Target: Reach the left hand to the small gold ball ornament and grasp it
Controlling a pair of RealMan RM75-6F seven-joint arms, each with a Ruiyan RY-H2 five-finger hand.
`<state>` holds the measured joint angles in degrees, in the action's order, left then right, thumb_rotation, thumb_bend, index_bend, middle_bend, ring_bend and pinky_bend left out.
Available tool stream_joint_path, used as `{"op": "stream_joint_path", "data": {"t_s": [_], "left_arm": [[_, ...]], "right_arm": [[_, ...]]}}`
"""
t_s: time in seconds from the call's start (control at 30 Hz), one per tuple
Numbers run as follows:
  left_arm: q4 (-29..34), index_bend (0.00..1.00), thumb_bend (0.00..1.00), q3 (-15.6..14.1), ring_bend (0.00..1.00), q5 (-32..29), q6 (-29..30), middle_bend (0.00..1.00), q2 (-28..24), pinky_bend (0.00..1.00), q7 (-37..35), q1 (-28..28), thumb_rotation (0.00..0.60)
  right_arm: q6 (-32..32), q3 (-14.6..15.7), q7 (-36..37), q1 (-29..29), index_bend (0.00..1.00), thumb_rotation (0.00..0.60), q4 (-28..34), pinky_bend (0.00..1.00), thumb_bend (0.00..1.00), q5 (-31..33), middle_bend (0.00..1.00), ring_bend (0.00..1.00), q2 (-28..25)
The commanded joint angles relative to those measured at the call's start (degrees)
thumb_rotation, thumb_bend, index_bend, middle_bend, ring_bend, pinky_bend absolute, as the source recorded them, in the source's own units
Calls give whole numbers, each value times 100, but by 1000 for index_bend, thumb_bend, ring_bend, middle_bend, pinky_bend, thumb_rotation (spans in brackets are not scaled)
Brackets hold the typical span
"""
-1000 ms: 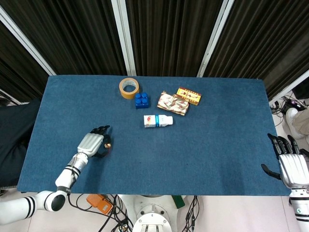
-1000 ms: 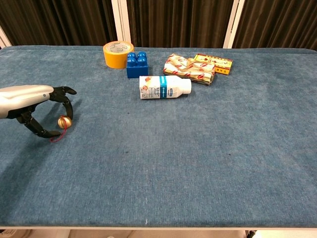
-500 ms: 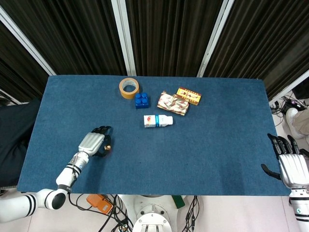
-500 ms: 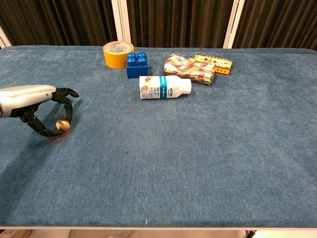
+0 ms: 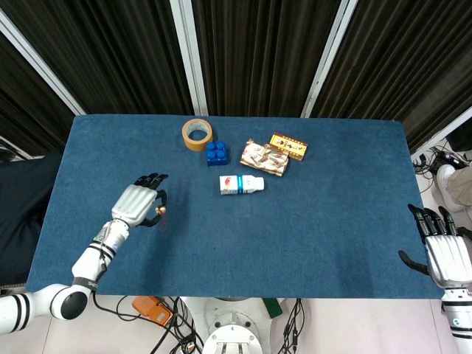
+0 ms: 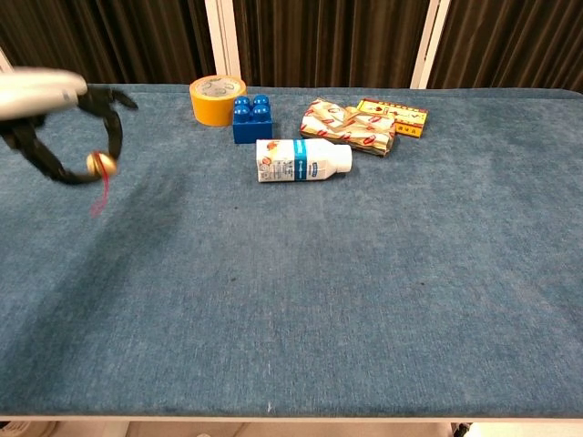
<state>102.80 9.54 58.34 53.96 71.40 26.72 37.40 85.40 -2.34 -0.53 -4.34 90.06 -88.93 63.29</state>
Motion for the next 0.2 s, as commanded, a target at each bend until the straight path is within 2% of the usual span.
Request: {"op": "stream_joint_path", "data": {"t_s": [0.03,0.2], "left_arm": [[464,543,404,173,0,-430,134,62,-426,128,432,226,600],[890,543,404,265,0,-857,320,62,-817,128,825,430,600]], "right_arm": [[-1,2,2,0,62,600,1,41,323,-2,203,172,-1],[-7,4,-2,-2,62,600,2,41,323,-2,203,172,-1]]}}
